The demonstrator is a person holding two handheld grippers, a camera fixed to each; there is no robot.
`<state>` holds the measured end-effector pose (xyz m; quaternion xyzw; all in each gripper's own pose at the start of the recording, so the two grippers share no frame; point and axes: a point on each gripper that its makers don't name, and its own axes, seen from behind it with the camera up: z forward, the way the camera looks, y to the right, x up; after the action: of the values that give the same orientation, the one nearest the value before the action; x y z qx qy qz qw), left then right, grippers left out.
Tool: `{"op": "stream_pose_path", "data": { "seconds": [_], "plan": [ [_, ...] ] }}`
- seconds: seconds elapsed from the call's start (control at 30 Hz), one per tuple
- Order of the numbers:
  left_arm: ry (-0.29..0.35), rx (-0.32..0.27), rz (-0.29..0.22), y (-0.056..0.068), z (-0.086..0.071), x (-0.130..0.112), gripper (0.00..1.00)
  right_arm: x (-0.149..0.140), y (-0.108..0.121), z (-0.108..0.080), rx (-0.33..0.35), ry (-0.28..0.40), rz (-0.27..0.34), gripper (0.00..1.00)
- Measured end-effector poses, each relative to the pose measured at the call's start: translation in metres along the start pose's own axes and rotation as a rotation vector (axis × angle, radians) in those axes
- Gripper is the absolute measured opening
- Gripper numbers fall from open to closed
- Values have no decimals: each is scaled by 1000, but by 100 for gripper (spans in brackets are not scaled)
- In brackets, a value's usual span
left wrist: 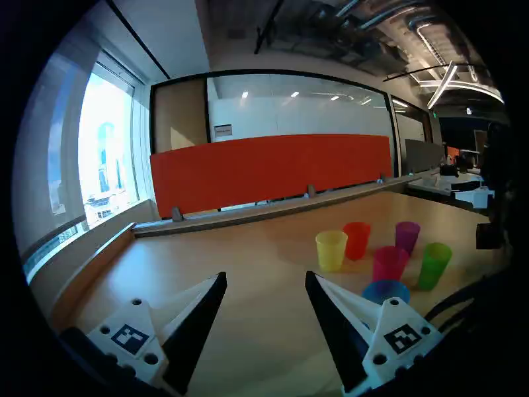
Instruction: Pour water
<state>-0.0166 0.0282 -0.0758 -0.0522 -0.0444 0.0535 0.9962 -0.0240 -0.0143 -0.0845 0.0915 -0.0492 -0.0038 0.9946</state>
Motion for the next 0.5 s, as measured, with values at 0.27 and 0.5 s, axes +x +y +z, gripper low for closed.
{"op": "stream_pose_path", "data": {
  "seconds": [0.27, 0.5],
  "plan": [
    [87, 73, -49, -16, 15, 17, 88, 27, 16, 16, -83, 129, 24, 100],
    [158, 131, -106, -27, 25, 27, 88, 33, 34, 22, -177, 188, 30, 100]
  ]
}}
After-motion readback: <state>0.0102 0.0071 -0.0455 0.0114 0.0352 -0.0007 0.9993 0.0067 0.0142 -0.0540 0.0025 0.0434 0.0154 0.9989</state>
